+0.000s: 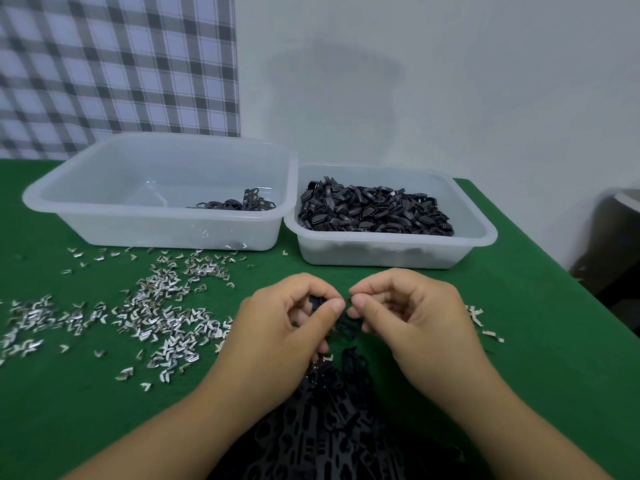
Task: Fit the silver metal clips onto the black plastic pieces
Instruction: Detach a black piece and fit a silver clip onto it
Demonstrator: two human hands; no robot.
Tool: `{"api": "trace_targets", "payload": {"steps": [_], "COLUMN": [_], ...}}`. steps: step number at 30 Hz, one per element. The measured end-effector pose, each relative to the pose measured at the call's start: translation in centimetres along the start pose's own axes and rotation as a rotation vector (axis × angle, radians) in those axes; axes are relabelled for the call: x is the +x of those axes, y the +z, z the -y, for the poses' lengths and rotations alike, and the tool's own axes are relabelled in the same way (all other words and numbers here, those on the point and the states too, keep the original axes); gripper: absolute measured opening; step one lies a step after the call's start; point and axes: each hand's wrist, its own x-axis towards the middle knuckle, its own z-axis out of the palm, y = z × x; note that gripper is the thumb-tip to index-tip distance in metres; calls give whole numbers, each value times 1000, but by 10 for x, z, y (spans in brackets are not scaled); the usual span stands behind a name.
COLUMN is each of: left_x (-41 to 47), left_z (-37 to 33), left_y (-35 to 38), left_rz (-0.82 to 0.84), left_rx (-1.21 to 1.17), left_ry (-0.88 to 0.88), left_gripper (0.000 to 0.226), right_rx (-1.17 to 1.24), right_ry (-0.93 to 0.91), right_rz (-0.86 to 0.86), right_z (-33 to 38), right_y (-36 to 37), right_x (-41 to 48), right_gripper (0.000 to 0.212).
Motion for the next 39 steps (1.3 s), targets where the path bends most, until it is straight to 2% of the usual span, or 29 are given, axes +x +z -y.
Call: {"api": "trace_targets", "payload": {"steps": [3,7,14,19,23,33,39], "left_x": [0,0,2,1,1,1,2], "left_z": [-3,-1,0,-4,-4,-6,-6], "left_y": [0,0,0,0,-1,1,0], "left_rz": [-2,-42,-44,-5,1,-34,-28], "left_rx": [53,58,-18,-168,-181,-320,-344], "left_ry": [42,34,-6,-38,-60,-147,-151], "left_gripper": [18,12,10,19,29,12,10], "right_rx": [-18,-73,-460,-462,-464,-598,-573], "right_ry": [-32,-99,-419,-417,-441,-500,-513], "right_rz": [12,1,-68,-177,-217,-192,-227], "right_z": [0,0,-1,-6,-7,-9,-11], "right_y": [2,1,-2,-5,-4,0,1], "right_x": [-1,-4,-3,-1,-2,-2,-1], "right_gripper": [19,19,4,3,4,2,2]}}
